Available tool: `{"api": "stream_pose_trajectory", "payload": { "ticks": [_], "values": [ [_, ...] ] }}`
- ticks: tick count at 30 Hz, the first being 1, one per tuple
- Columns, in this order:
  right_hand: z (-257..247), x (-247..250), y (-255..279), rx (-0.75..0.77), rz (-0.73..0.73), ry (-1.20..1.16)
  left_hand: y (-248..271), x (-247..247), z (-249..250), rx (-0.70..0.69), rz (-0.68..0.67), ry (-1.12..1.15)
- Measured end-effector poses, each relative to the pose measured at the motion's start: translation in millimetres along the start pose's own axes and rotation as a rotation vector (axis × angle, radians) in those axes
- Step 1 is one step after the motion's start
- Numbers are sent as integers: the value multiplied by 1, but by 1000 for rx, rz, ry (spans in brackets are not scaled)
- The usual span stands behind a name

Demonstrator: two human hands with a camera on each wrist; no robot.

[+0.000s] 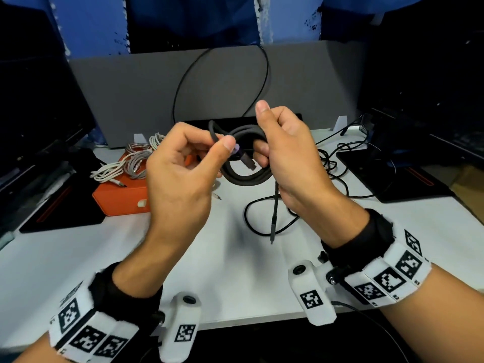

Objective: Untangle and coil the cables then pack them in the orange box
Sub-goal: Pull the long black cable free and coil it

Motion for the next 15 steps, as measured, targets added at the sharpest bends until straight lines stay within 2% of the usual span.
{"api": "stream_pose_trajectory", "payload": {
  "ticks": [4,7,9,12,15],
  "values": [
    [-11,0,1,102,23,77,8,2,15,-81,46,-15],
    [-9,6,-1,110,52,117,2,-3,10,-98,-26,-172],
    [-8,10,-3,101,72,148,0,-9,10,-170,-83,-334],
    [0,8,-6,35,54,118,2,-21,8,-238,-167,-514],
    [21,1,0,-127,32,36,0,-23,-2,-222,-176,-627]
  ]
}}
Point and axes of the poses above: each hand's wrist, its own y-axis away from the middle knuckle, its own x-axis out of the back of the hand, z = x × y, the point moved 9 cm from there along -y, towards the middle knuckle, and after that the axes turned 4 degrees about x, right-handed, at the moved point
